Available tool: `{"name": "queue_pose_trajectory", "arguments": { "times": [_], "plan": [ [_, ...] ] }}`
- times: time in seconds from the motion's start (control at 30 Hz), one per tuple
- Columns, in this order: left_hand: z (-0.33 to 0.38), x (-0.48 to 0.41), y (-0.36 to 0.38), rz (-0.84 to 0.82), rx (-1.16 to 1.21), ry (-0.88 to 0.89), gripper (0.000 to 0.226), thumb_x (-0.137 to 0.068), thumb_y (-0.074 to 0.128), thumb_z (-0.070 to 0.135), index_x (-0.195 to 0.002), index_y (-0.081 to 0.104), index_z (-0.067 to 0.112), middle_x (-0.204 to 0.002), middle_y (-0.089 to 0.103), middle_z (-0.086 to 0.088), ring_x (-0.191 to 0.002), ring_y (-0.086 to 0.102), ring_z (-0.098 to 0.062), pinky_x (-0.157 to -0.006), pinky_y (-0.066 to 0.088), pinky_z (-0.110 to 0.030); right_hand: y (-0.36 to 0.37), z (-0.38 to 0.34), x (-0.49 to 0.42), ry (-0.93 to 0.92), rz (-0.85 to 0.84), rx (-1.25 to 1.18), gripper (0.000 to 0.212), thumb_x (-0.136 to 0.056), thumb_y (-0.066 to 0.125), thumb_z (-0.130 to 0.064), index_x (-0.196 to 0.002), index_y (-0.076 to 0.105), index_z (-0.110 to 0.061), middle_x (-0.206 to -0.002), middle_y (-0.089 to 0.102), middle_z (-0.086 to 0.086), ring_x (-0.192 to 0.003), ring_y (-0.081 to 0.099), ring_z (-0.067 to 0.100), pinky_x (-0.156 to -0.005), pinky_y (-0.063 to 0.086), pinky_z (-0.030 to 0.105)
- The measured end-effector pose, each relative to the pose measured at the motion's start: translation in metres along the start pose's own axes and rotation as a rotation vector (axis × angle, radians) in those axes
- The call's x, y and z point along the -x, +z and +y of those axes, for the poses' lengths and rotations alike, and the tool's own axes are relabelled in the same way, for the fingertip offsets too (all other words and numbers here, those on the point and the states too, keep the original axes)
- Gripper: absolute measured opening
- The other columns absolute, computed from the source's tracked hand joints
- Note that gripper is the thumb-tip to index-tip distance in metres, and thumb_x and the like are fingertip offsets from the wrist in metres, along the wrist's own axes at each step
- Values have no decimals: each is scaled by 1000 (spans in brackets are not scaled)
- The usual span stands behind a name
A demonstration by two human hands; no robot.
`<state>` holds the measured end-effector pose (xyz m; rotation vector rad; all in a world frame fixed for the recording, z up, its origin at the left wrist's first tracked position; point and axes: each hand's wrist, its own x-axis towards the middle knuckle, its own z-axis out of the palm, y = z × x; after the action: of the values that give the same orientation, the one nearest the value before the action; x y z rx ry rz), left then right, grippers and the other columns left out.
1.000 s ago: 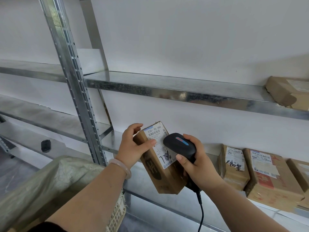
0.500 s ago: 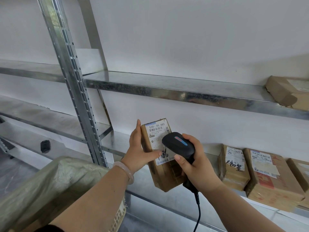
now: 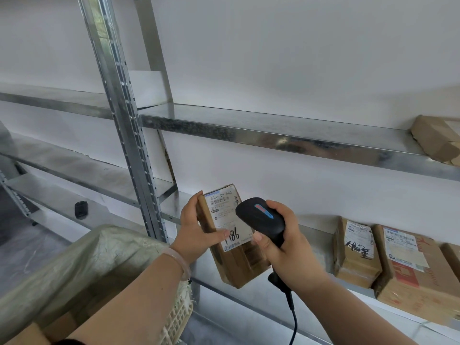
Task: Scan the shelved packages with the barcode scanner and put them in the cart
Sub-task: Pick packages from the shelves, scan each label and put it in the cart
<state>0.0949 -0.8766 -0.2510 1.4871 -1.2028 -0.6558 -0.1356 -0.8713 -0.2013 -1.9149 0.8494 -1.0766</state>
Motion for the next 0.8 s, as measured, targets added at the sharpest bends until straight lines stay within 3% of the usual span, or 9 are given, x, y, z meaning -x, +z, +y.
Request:
{"name": "queue_pose_trajectory", "arguments": {
  "times": [0.07, 0.13, 0.2, 0.33, 0.43, 0.57, 0.7, 0.8],
  "plan": [
    [-6, 3, -5, 50, -2, -13, 105, -64, 91, 8, -144, 27, 34, -140, 36, 1, -129, 42, -16, -80, 48, -5, 9, -6, 1, -9, -26, -9, 52, -91, 65, -19, -121, 37, -52, -108, 60, -29, -95, 65, 1, -72, 50, 12],
    [-8, 8, -11, 86, -24, -24, 111, -56, 93, 24, -144, 27, 36, -139, 39, 1, -130, 44, -20, -95, 53, -26, 20, -12, 2, -1, -33, 3, 51, -90, 66, -24, -120, 38, -53, -97, 66, -16, -76, 66, 4, -65, 51, 18],
    [-9, 12, -17, 106, -42, -28, 115, -48, 88, 43, -145, 27, 36, -139, 40, 0, -129, 45, -20, -102, 51, -40, 30, -17, 3, 6, -43, -9, 49, -89, 67, -25, -121, 38, -50, -91, 65, -15, -65, 62, 2, -62, 50, 21],
    [-14, 19, -29, 150, -58, -40, 115, -46, 84, 45, -145, 27, 36, -140, 40, 0, -129, 47, -19, -103, 50, -44, 44, -26, 5, 23, -97, 15, 48, -88, 66, -32, -123, 37, -48, -91, 64, -13, -70, 63, 8, -64, 55, 28],
    [-17, 27, -39, 169, -54, -67, 112, -45, 85, 45, -141, 27, 45, -138, 39, 5, -128, 47, -21, -100, 52, -48, 51, -30, 6, 39, -129, 41, 49, -88, 66, -34, -123, 35, -49, -95, 63, -17, -75, 65, 8, -65, 56, 27],
    [-22, 36, -53, 190, -82, -69, 108, -53, 88, 32, -142, 26, 40, -137, 36, 4, -129, 45, -21, -100, 52, -46, 60, -37, 7, 35, -166, 54, 47, -89, 66, -33, -121, 36, -49, -91, 62, -16, -68, 63, 2, -60, 51, 17],
    [-32, 41, -67, 227, -124, -88, 104, -66, 88, 13, -147, 24, 30, -140, 39, 0, -127, 47, -17, -87, 47, -14, 71, -48, 6, 30, -215, 63, 44, -90, 65, -30, -121, 37, -44, -93, 61, -18, -65, 62, -4, -58, 48, 15],
    [-35, 50, -79, 260, -135, -112, 104, -68, 86, 9, -147, 23, 30, -141, 39, 0, -128, 45, -16, -81, 46, -9, 83, -53, 5, 15, -250, 66, 45, -90, 66, -31, -121, 36, -45, -98, 59, -21, -63, 61, -5, -59, 48, 13]
  ]
}}
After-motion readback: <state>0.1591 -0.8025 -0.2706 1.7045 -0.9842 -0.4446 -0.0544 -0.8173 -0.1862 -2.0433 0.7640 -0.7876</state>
